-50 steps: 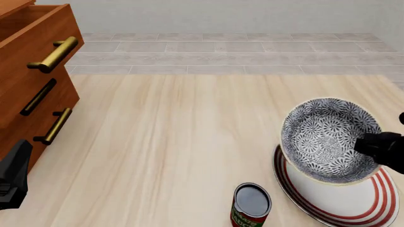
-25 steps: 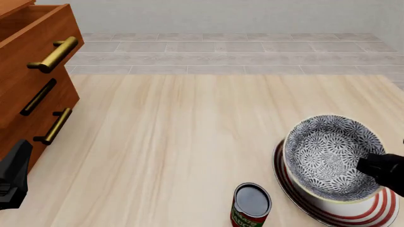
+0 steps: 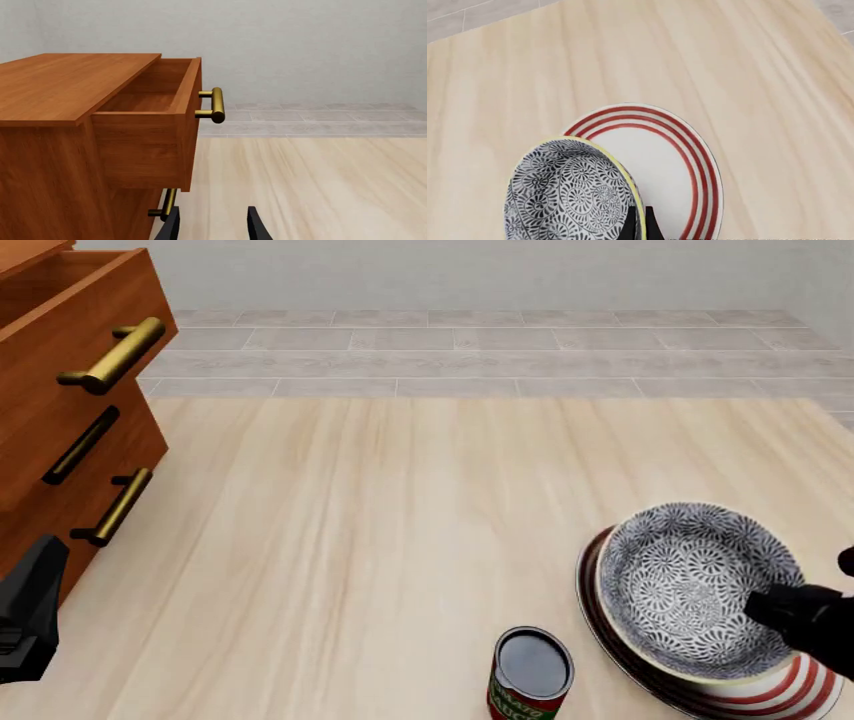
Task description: Put the bowl on the plate.
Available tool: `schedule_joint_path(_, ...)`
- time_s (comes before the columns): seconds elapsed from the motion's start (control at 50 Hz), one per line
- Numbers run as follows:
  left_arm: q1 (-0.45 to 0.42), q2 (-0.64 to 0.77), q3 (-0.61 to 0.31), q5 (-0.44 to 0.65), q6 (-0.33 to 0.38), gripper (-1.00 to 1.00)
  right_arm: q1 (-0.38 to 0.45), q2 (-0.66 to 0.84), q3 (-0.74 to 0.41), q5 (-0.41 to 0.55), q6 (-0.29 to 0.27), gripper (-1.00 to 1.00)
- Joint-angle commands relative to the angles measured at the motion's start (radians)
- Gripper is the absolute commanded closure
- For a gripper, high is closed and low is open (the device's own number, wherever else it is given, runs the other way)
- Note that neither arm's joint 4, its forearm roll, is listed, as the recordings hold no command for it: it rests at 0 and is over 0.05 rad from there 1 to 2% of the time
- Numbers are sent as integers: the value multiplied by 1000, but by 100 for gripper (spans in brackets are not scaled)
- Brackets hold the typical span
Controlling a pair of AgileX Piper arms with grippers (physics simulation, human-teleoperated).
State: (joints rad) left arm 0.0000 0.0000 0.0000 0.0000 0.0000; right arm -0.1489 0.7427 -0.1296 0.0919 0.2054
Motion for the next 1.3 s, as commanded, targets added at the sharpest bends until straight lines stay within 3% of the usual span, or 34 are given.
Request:
schedule_joint_path(0.02,0,0,0,0,0,-100,-2,19,17,-34,11,100)
schedule_joint_path(0.48,0,0,0,0,0,-100,-9,15,30,-34,12,100)
schedule_joint_path(0.82,0,0,0,0,0,-100,-19,74,26,-86,8,100)
schedule_joint_path(0.84,0,0,0,0,0,-100,-18,74,26,-84,8,-100)
schedule_joint_path(1.3,0,0,0,0,0,-100,-21,66,6,-67,3,-100)
